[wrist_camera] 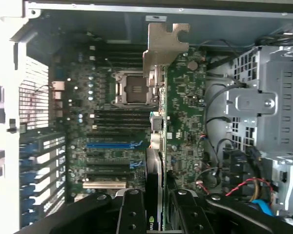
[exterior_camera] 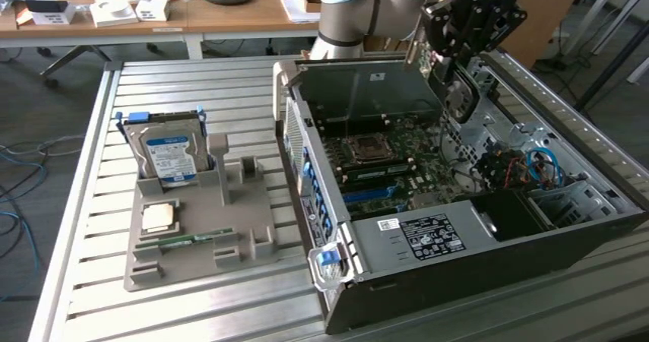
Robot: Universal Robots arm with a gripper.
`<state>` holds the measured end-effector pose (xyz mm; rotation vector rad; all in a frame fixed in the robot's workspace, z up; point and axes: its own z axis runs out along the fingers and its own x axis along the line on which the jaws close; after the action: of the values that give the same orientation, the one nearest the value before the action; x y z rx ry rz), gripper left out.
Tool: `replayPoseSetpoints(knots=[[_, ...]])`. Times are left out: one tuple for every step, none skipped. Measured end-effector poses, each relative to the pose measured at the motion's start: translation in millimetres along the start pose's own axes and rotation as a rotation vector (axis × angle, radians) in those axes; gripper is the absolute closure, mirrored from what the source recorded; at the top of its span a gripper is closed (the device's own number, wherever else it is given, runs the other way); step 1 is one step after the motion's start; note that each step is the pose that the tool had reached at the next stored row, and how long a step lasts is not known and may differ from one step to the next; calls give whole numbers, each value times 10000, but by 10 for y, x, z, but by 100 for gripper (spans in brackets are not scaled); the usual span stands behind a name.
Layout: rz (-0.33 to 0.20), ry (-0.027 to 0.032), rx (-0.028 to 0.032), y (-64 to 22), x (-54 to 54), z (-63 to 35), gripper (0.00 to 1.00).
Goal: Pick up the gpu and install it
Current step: 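Pick up the gpu and move the gpu toward the slot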
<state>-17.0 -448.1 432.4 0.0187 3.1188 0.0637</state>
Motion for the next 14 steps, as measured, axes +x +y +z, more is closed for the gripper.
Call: replayPoseSetpoints(knots=[[-1, 1, -1, 0, -12, 0, 74], [-1, 0, 0, 1, -14, 1, 74], [-1, 1, 0, 1, -14, 1, 74], [-1, 0, 0, 1, -14, 1, 74], [0, 0, -1, 1, -14, 2, 74], [0, -1, -4, 1, -14, 11, 74], [2, -1, -5, 0, -14, 24, 74], [1, 0, -14, -1, -17, 42, 74], [1, 0, -26, -1, -20, 62, 74], [1, 0, -36, -2, -22, 80, 74], [2, 0, -45, -3, -24, 98, 74], [2, 1, -53, -4, -26, 115, 74], [1, 1, -61, -5, -28, 133, 74], [1, 1, -70, -5, -29, 151, 74]])
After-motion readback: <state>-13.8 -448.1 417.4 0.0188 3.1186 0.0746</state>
